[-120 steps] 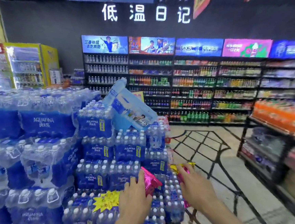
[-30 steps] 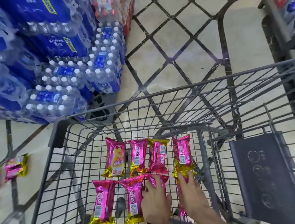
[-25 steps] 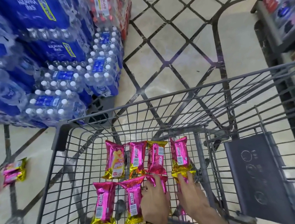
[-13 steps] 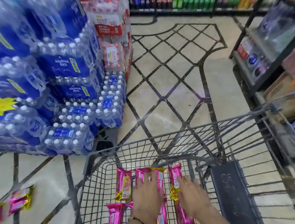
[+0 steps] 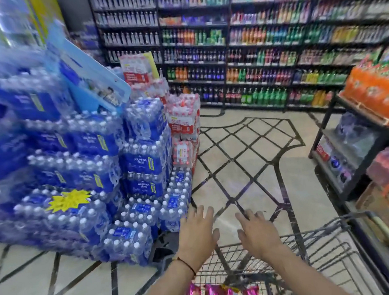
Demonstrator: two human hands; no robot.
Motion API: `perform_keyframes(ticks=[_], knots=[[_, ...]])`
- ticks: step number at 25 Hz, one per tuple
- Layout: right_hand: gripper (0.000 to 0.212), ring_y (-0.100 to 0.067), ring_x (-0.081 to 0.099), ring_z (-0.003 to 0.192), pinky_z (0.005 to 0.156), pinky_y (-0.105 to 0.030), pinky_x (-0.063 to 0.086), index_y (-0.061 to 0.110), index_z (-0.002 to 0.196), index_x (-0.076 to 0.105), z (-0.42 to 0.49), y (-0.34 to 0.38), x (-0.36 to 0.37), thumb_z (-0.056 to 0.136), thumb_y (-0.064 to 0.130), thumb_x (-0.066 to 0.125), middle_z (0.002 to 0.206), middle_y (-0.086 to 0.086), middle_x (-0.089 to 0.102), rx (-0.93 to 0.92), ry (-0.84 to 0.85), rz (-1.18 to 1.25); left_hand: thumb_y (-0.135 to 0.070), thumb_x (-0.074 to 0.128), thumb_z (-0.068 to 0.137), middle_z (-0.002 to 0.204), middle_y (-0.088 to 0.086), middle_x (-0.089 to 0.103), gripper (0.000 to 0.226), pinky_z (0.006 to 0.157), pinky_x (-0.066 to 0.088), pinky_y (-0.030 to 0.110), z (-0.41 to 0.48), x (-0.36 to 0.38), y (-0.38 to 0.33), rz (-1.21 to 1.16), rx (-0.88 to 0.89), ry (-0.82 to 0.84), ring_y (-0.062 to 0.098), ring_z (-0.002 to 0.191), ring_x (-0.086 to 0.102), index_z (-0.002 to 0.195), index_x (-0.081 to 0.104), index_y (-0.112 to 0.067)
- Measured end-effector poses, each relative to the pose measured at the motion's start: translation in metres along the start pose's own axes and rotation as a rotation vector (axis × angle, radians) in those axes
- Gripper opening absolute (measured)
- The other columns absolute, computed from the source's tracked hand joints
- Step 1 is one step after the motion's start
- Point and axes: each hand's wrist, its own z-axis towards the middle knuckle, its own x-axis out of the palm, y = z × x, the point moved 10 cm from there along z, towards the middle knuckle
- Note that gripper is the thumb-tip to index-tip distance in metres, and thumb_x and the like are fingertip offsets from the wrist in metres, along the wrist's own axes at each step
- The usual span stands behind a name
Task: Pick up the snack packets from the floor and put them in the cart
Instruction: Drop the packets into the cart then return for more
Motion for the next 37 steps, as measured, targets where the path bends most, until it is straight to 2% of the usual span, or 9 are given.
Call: perform_keyframes(ticks=[3, 8, 11, 15, 21, 23, 26, 29, 37], knots=[[0.045, -0.03, 0.039, 0.126, 0.091, -0.045, 0.048, 0.025, 0.142, 0.033, 0.009, 0.032, -0.061, 0.098, 0.034, 0.04, 0.142, -0.002, 0.04, -0.063, -0.077, -0.034, -0.048, 0.058, 0.083, 0.112, 0.002, 0.057, 0.044, 0.081, 0.048, 0.044, -0.002, -0.059, 0.019, 0.052, -0.049, -0.082, 0.027, 0.104, 0.054, 0.117, 0.051, -0.022], [0.048, -0.03, 0.04, 0.128, 0.093, -0.043, 0.046, 0.027, 0.144, 0.034, 0.018, 0.109, -0.128, 0.097, 0.036, 0.042, 0.144, -0.002, 0.04, -0.247, -0.167, -0.047, -0.047, 0.055, 0.089, 0.135, 0.007, 0.051, 0.057, 0.097, 0.044, 0.051, -0.036, -0.133, 0.065, 0.111, -0.184, -0.136, 0.033, 0.126, 0.046, 0.138, 0.044, -0.021], [0.053, -0.032, 0.04, 0.13, 0.096, -0.043, 0.045, 0.027, 0.147, 0.031, 0.009, 0.171, -0.152, 0.096, 0.04, 0.039, 0.145, -0.002, 0.04, -0.394, -0.203, -0.057, -0.053, 0.062, 0.081, 0.123, 0.006, 0.057, 0.059, 0.088, 0.049, 0.05, -0.081, -0.168, 0.103, 0.175, -0.292, -0.169, 0.032, 0.116, 0.054, 0.129, 0.05, -0.02], [0.052, -0.031, 0.038, 0.128, 0.094, -0.044, 0.047, 0.025, 0.147, 0.03, -0.019, 0.26, -0.161, 0.098, 0.04, 0.042, 0.143, -0.003, 0.039, -0.575, -0.199, -0.054, -0.051, 0.059, 0.083, 0.124, 0.007, 0.055, 0.06, 0.092, 0.045, 0.052, -0.16, -0.207, 0.158, 0.243, -0.504, -0.17, 0.033, 0.119, 0.05, 0.133, 0.046, -0.02], [0.053, -0.031, 0.037, 0.13, 0.093, -0.044, 0.048, 0.026, 0.15, 0.028, -0.091, 0.404, -0.159, 0.1, 0.038, 0.04, 0.147, -0.002, 0.037, -0.855, -0.177, -0.032, -0.054, 0.066, 0.072, 0.106, 0.003, 0.063, 0.056, 0.073, 0.052, 0.043, -0.31, -0.251, 0.224, 0.315, -0.788, -0.174, 0.027, 0.1, 0.061, 0.118, 0.059, -0.023], [0.05, -0.03, 0.039, 0.129, 0.094, -0.044, 0.047, 0.026, 0.149, 0.03, -0.123, 0.451, -0.161, 0.101, 0.038, 0.039, 0.144, -0.002, 0.039, -0.939, -0.198, -0.04, -0.051, 0.065, 0.074, 0.107, 0.003, 0.061, 0.049, 0.077, 0.049, 0.044, -0.365, -0.267, 0.244, 0.33, -0.887, -0.165, 0.028, 0.102, 0.059, 0.114, 0.057, -0.023], [0.046, -0.031, 0.042, 0.124, 0.093, -0.044, 0.048, 0.025, 0.142, 0.038, -0.163, 0.512, -0.158, 0.098, 0.039, 0.042, 0.137, -0.003, 0.043, -1.035, -0.204, -0.022, -0.048, 0.054, 0.087, 0.127, 0.006, 0.054, 0.05, 0.091, 0.041, 0.048, -0.439, -0.287, 0.27, 0.366, -1.019, -0.161, 0.029, 0.119, 0.047, 0.129, 0.047, -0.021], [0.047, -0.03, 0.04, 0.126, 0.096, -0.047, 0.046, 0.024, 0.142, 0.037, -0.209, 0.58, -0.153, 0.097, 0.037, 0.042, 0.139, -0.002, 0.042, -1.135, -0.187, 0.002, -0.049, 0.052, 0.091, 0.135, 0.007, 0.049, 0.056, 0.097, 0.038, 0.049, -0.515, -0.307, 0.296, 0.393, -1.129, -0.176, 0.031, 0.125, 0.043, 0.138, 0.041, -0.02], [0.047, -0.029, 0.038, 0.131, 0.096, -0.045, 0.047, 0.025, 0.143, 0.035, -0.337, 0.762, -0.15, 0.098, 0.035, 0.045, 0.147, -0.003, 0.039, -1.303, -0.168, 0.087, -0.05, 0.049, 0.091, 0.137, 0.006, 0.05, 0.057, 0.098, 0.04, 0.048, -0.698, -0.353, 0.383, 0.409, -1.303, -0.187, 0.03, 0.125, 0.044, 0.139, 0.041, -0.021]])
